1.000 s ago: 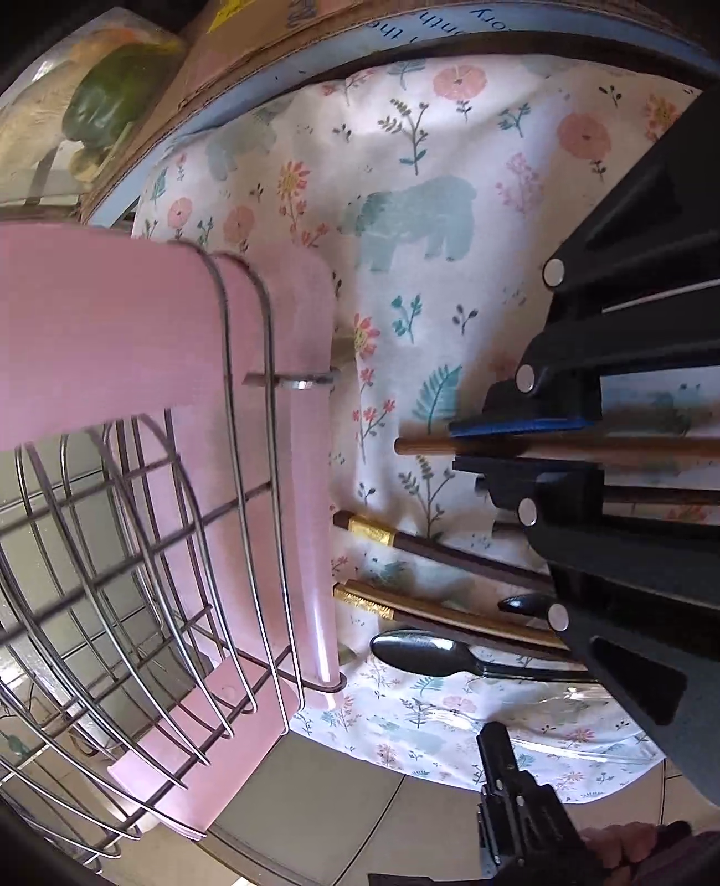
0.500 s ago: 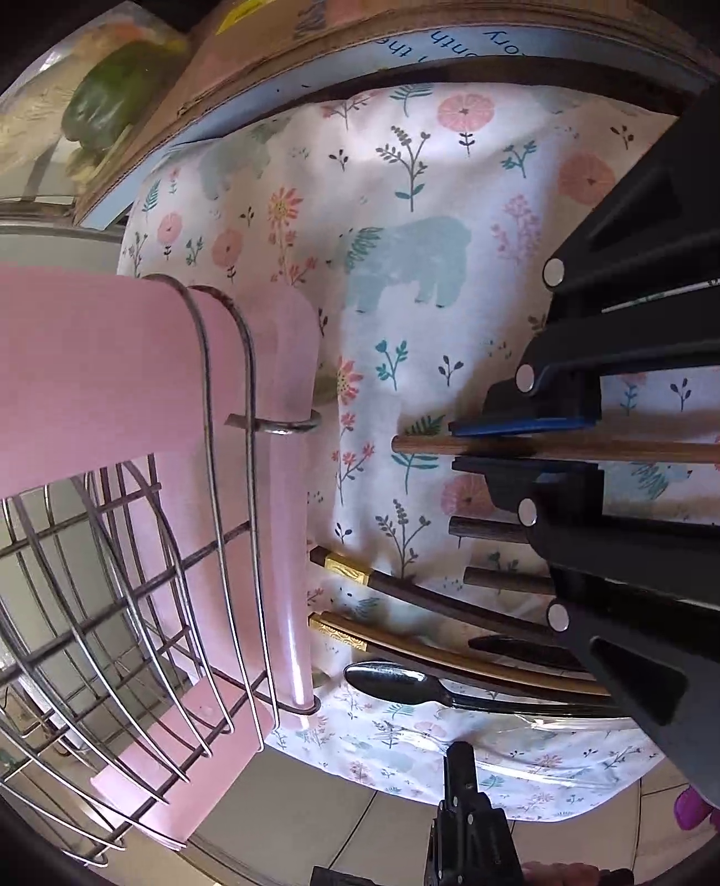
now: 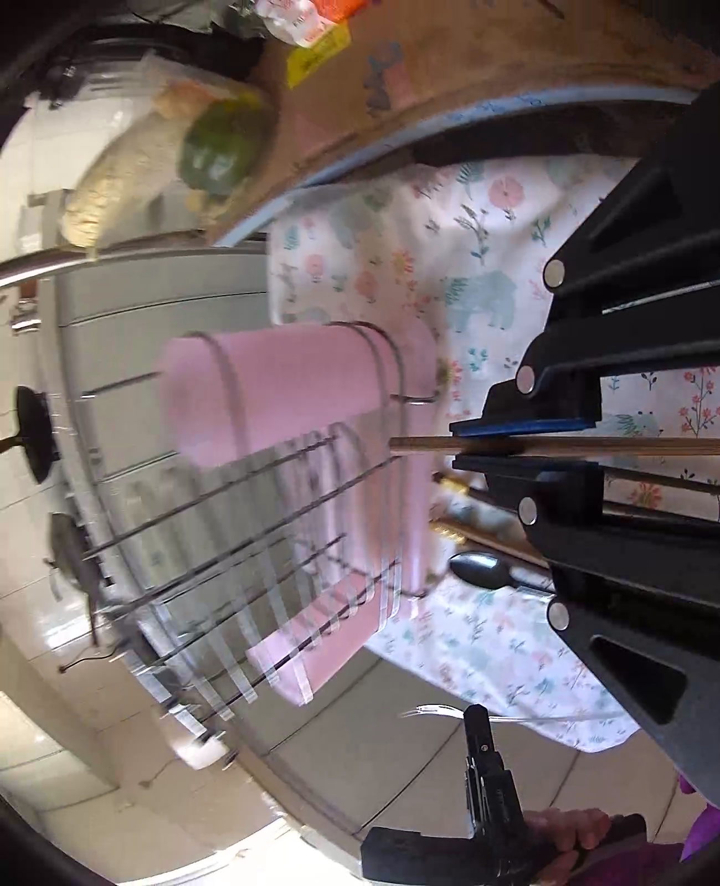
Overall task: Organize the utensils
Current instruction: 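Lift the fork and chopstick and release both into the pink cup of the holder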
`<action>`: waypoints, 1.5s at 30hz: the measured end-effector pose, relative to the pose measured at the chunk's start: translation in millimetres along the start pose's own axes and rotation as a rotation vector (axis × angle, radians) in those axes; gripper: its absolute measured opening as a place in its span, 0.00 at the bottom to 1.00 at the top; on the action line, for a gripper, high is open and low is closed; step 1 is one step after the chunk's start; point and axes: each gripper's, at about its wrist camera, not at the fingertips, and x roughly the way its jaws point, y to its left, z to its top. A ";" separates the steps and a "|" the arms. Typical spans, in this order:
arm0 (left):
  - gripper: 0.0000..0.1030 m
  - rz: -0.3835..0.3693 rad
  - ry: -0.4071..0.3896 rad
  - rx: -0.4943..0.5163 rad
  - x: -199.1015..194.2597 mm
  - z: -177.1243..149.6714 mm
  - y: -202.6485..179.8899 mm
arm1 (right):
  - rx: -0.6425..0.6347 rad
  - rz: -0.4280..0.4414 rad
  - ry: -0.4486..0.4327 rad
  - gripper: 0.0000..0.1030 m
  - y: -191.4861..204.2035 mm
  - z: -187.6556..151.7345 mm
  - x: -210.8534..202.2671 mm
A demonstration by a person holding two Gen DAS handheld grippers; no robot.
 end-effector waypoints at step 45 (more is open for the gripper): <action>0.04 0.045 -0.573 -0.051 -10.4 128.8 -11.7 | -0.037 -0.158 -0.377 0.06 -6.0 158.3 -3.6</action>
